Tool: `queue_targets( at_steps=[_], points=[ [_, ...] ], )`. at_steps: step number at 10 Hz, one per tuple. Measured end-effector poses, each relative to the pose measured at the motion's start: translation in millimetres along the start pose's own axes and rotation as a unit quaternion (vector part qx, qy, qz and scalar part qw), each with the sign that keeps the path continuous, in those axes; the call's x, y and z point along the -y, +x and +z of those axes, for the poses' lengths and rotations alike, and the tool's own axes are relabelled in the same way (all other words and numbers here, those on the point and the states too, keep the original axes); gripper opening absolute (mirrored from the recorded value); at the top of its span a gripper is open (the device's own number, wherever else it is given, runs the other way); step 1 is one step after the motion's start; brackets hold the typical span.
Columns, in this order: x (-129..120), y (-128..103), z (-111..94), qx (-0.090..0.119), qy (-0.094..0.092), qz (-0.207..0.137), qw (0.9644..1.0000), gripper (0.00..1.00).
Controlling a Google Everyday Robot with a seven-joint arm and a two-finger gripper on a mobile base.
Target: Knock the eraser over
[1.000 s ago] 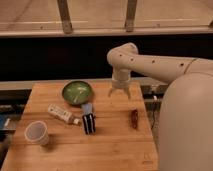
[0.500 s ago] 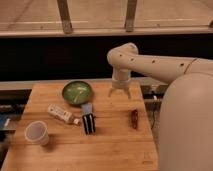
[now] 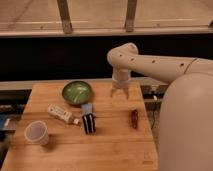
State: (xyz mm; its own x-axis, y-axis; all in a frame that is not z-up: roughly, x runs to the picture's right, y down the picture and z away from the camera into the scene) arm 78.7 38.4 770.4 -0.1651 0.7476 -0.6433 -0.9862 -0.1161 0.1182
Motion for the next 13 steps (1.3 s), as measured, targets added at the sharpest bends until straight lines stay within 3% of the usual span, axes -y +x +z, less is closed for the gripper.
queue_targets(
  at_steps=[4,7,9,13],
  points=[
    [-0.1,0.0,0.0,0.000,0.000,0.000,1.0000,0.01],
    [0.8,3.8,0.9,-0.001,0.008,-0.007,0.9999,0.00],
    [-10.7,25.2,8.2,-0.006,0.019,-0.028,0.9994,0.00],
    [-44.3,86.1,43.5,-0.035,0.047,-0.073,0.9956,0.00]
  ],
)
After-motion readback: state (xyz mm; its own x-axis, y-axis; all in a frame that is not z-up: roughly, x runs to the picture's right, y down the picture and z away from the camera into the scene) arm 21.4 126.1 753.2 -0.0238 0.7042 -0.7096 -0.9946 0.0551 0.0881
